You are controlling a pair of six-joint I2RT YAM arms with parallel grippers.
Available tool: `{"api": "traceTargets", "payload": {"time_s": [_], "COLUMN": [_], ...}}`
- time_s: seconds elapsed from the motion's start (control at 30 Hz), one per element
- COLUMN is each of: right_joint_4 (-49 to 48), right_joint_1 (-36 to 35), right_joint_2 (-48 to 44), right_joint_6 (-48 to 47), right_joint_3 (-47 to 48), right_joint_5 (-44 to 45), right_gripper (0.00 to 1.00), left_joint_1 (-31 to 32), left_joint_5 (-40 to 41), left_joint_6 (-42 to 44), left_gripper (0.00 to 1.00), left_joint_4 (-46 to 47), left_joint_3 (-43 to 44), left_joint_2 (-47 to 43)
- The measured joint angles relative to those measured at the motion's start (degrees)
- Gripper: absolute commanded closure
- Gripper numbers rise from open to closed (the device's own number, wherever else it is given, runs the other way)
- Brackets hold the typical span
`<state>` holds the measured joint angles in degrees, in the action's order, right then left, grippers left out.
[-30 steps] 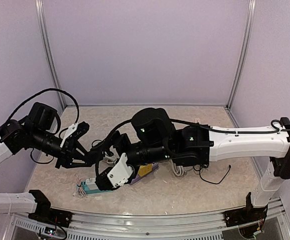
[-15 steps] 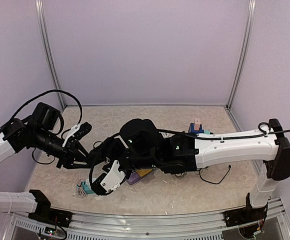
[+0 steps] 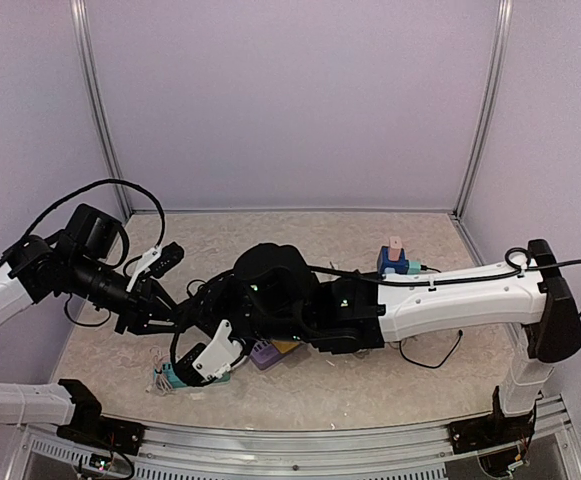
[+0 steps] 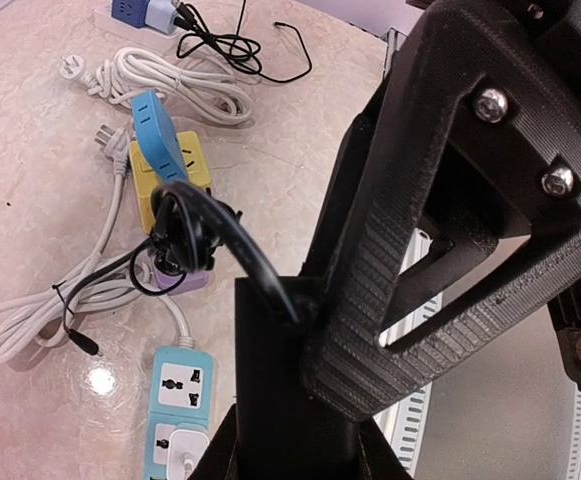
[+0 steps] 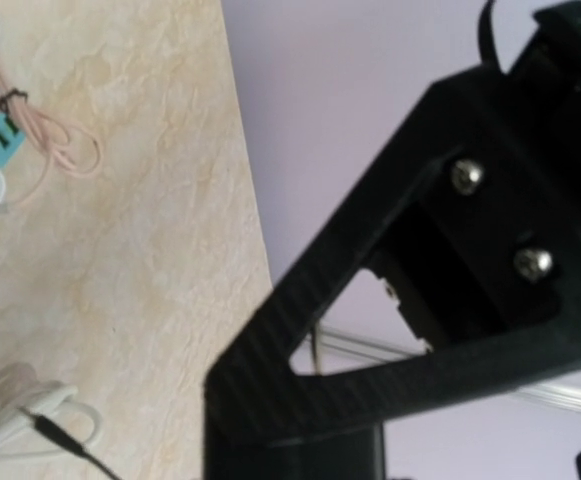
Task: Insert the plug
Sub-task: Adjust the plug.
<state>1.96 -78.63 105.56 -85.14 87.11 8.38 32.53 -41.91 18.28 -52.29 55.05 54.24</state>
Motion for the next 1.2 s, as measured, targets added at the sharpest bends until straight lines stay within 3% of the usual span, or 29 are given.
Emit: {"api": "traceTargets", "payload": {"time_s": [0.13,0.27,0.37,0.4,0.43,0.5,0.53,0.6,0.77,0.97,1.07,1.2], "right_joint_4": [-0.33,-0.57,-0.57,-0.57,-0.57,-0.55,-0.55,-0.81,-0.79,1.70,7.34,12.50], "right_joint_1": [-0.02,-0.02,-0.02,-0.04,-0.04,-0.07,-0.07,0.00,0.02,0.57,2.49,7.19], "right_joint_2": [0.15,0.17,0.17,0.17,0.17,0.17,0.17,0.17,0.17,0.07,0.07,-0.17], "right_joint_6": [-0.28,0.28,1.01,1.27,1.60,2.34,2.84,4.33,8.02,16.06,27.45,44.85], "right_joint_3": [0.00,0.00,0.00,0.00,0.00,0.00,0.00,0.13,0.31,0.81,3.78,9.07], "right_joint_5": [0.50,0.83,0.85,0.85,0.83,0.83,0.87,1.07,2.19,1.88,-3.48,-14.86], "right_gripper": [0.84,1.00,1.00,1.00,1.00,1.00,1.00,1.00,1.00,1.00,1.00,1.00], "left_joint_1": [-0.11,-0.26,-0.26,-0.28,-0.28,-0.28,-0.28,-0.13,-1.09,-1.27,0.74,8.28], "left_joint_5": [0.17,0.17,0.17,0.17,0.15,0.15,0.15,-0.35,0.17,3.89,10.38,20.02], "left_joint_6": [0.07,0.17,0.17,0.17,0.17,0.20,0.46,1.53,5.81,19.06,26.47,36.28], "left_gripper": [1.00,1.00,1.00,0.95,0.77,0.30,0.16,0.05,0.01,0.01,0.01,0.01], "left_joint_4": [0.13,0.26,0.31,0.31,0.31,0.24,0.15,0.24,-0.04,-4.85,-4.31,1.57], "left_joint_3": [0.00,0.00,0.00,0.00,0.00,0.04,0.13,0.66,3.28,7.41,7.43,5.09], "left_joint_2": [0.00,0.00,0.00,0.00,0.00,0.00,0.00,-0.02,-0.42,-2.03,-6.10,-14.36]}}
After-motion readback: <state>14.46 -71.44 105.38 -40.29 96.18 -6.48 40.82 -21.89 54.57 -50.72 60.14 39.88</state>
